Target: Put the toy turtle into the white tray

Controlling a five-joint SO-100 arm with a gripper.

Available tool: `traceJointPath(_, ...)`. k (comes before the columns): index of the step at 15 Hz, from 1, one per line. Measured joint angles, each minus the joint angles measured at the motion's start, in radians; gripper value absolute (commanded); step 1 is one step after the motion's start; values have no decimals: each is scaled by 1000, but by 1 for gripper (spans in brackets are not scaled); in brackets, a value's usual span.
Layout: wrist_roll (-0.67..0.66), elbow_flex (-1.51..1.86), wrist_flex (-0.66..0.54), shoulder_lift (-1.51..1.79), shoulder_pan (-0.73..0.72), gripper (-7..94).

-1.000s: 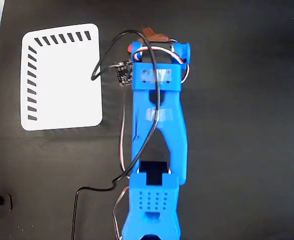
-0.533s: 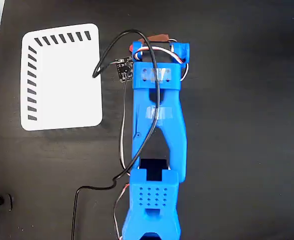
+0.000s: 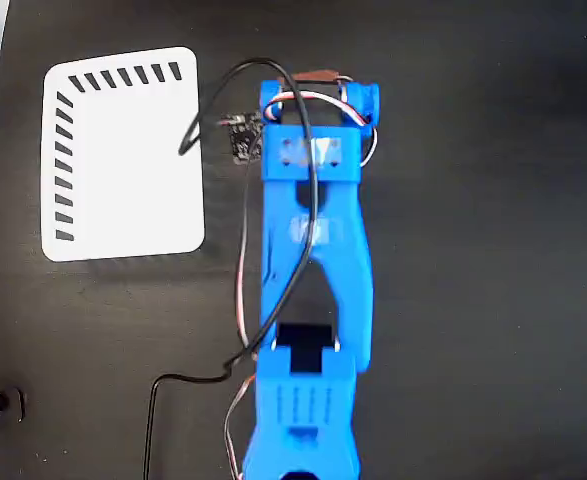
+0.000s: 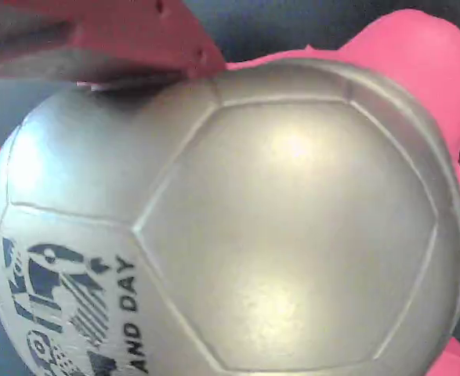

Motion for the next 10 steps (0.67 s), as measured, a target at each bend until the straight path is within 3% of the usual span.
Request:
traceJointPath(5, 52, 49, 49, 311, -124, 0)
traceJointPath(10, 153, 61, 49, 347, -336, 0)
